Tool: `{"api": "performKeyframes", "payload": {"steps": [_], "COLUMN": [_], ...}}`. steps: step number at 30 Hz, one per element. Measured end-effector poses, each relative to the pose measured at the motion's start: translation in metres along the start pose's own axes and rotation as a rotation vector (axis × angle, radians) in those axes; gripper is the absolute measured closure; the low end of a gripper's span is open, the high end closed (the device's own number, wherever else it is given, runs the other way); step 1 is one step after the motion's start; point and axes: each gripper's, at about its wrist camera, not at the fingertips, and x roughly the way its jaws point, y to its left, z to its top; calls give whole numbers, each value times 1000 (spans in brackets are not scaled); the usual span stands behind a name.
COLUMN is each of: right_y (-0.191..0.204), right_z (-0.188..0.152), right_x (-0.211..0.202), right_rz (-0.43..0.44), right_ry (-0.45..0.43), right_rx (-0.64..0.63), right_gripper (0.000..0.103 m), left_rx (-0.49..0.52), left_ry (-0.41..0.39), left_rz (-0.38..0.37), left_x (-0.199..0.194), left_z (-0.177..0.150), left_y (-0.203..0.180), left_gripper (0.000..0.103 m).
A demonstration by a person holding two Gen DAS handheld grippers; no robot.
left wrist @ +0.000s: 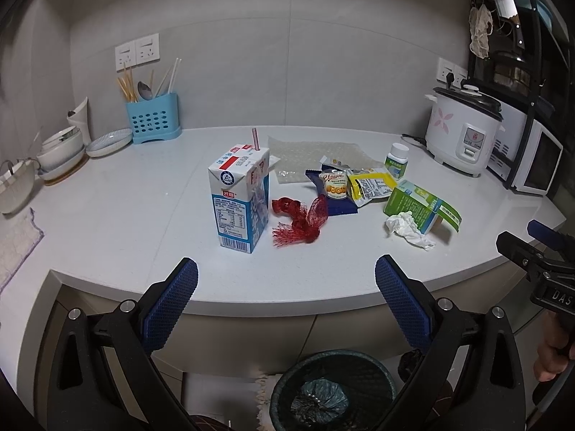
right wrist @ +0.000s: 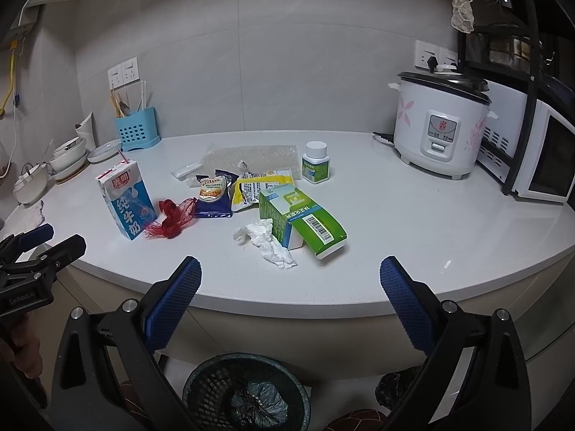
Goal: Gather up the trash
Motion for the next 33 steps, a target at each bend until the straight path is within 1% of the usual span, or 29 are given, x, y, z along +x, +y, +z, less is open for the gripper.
{"api": "performKeyframes", "payload": {"steps": [13, 20, 25, 33], "right_y": [1, 2, 0, -10], "right_z": [3, 9, 18, 38], "right_x": [8, 20, 46, 106], "right_rz": [-1, -1, -7, -22], "right_ry": [6, 16, 37, 94], "right_rx": [-5, -11, -23, -36], "right_gripper": [8, 8, 8, 9], "left_rx": [-8, -11, -10, -32], "left_ry": [7, 14, 29, 66], "left_rz": [-2, -3, 19, 31], "left_x": [9, 20, 45, 102], "left_z": [3, 9, 19, 39], "left_y": [7, 12, 23, 42], "left_gripper": [6, 6, 6, 6]}}
